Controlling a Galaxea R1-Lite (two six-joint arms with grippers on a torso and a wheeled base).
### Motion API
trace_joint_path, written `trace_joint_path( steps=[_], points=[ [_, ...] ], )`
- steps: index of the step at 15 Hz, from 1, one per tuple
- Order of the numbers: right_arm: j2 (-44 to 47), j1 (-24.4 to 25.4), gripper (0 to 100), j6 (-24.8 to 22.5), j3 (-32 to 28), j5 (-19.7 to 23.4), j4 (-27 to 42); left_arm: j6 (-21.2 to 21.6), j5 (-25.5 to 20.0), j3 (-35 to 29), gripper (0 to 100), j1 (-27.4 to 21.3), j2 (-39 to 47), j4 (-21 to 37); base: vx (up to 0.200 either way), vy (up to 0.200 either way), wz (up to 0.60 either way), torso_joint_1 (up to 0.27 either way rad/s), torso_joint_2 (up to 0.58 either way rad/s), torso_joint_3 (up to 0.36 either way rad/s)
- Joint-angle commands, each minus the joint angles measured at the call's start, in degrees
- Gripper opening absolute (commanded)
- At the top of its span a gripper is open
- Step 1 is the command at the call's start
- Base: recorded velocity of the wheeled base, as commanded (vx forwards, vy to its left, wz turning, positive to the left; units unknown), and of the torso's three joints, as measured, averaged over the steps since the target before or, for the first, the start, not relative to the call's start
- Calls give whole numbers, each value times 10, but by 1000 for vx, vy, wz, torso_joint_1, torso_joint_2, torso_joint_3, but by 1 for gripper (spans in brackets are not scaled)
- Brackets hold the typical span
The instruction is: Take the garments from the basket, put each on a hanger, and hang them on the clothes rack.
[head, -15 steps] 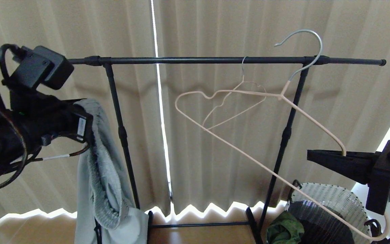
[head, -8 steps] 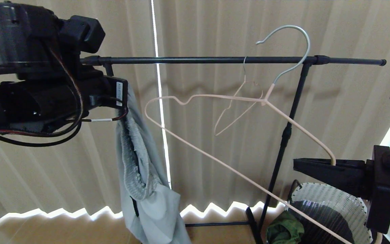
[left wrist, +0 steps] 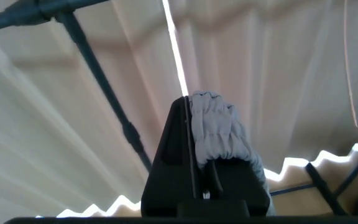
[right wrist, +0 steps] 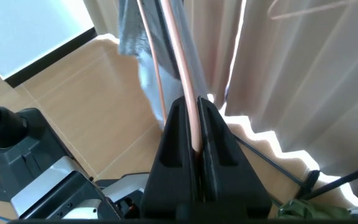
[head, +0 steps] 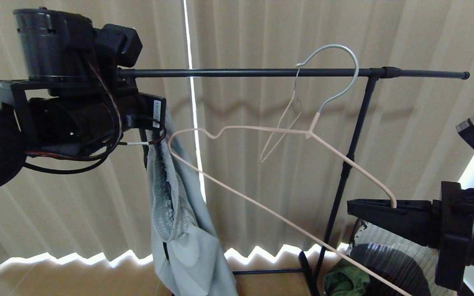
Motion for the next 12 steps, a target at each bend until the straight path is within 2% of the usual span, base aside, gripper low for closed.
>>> trace_joint_path(
  steps=[1, 4, 8, 12],
  points=[
    [3, 8, 0, 0, 0, 0, 0, 1, 7, -2, 0, 2, 8, 0, 0, 0, 0, 0, 0, 0],
    [10, 27, 0, 0, -1, 0, -1, 6, 9, -2, 0, 1, 7, 0, 0, 0, 0, 0, 0, 0],
    [48, 27, 0, -1, -7, -8, -1, 8, 23, 0, 0, -1, 2, 1, 0, 0, 0, 0, 0, 0],
    [94, -7, 0, 3, -42, -19, -1, 13, 24, 12, 0, 0, -9, 2, 0, 0, 0, 0, 0, 0]
  ],
)
